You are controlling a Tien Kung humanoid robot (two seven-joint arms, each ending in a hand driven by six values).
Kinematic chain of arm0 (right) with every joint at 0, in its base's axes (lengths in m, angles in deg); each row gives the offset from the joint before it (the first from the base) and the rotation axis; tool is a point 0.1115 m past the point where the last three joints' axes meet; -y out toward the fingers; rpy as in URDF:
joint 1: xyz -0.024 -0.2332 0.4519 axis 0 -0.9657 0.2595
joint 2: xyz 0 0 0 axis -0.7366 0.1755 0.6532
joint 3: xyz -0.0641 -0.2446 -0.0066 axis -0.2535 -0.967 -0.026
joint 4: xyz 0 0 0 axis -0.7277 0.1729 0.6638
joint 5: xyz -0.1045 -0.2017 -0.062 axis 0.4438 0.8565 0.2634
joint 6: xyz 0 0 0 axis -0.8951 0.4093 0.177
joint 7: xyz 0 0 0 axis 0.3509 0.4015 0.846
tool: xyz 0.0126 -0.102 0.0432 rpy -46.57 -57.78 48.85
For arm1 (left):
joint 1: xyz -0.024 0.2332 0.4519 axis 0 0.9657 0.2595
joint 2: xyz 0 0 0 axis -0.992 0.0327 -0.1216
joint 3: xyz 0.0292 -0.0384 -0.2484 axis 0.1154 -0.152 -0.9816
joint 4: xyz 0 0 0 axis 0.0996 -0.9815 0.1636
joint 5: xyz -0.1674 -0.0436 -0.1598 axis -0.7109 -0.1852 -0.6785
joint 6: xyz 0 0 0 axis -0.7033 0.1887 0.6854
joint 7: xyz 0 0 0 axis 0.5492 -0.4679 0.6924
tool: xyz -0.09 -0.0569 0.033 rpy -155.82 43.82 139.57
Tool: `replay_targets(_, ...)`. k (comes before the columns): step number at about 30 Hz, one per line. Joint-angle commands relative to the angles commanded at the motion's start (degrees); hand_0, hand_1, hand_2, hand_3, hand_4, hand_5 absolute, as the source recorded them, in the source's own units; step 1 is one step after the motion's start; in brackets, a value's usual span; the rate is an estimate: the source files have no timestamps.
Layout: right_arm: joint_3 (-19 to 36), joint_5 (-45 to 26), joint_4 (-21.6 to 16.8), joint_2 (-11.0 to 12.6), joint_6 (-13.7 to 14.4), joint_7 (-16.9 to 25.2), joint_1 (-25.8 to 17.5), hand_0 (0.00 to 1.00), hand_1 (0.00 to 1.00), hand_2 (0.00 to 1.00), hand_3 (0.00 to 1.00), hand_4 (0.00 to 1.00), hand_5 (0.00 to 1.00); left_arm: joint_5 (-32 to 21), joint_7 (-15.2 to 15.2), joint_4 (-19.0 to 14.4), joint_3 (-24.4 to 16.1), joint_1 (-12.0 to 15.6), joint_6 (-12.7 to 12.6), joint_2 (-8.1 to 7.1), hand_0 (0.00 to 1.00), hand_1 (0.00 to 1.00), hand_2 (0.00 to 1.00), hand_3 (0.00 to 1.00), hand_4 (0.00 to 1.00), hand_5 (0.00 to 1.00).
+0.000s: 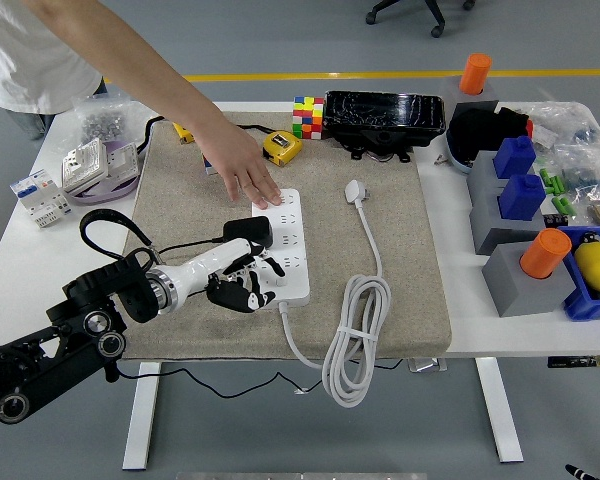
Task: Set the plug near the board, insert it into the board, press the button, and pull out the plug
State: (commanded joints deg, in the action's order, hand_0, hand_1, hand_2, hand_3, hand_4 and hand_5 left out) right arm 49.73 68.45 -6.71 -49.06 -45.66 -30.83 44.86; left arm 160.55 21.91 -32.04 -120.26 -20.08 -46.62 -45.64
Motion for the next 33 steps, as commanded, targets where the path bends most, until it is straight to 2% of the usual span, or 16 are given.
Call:
replay_targets(4,0.09,0.06,-0.07,0.05,0.01,0.02,-0.04,0.674,0.683,0.69,0.591,0.927,0.525,-0.2,-0.66,0.3,0.49,-0.12,0.24,0.3,0.135,0.05,0.155,0.749,0.675,0.002)
replay_targets(5,0.08,0.07,-0.06,0.04,0.0,0.01,-0.06,0.674,0.683,0.69,0.591,0.926,0.523,-0.17,-0.8,0.3,0.54,-0.13,0.3,0.37,0.118,0.049,0.154,0.802,0.65,0.002)
replay_targets(11,0.05,0.02,-0.02,-0.11,-0.02,0.02,-0.18,0.674,0.683,0.69,0.591,0.927,0.523,0.36,-0.85,0.71,0.66,-0.09,0.04,0.8,0.111,0.052,0.158,0.812,0.656,0.002)
replay_targets(33,0.72,0.18,-0.03,-0.32,0.0,0.02,-0.41,0.675,0.683,0.69,0.591,0.927,0.524,-0.25,-5.63,1.98,2.36,-0.83,2.85,1.17,0.108,0.055,0.159,0.789,0.621,0.002)
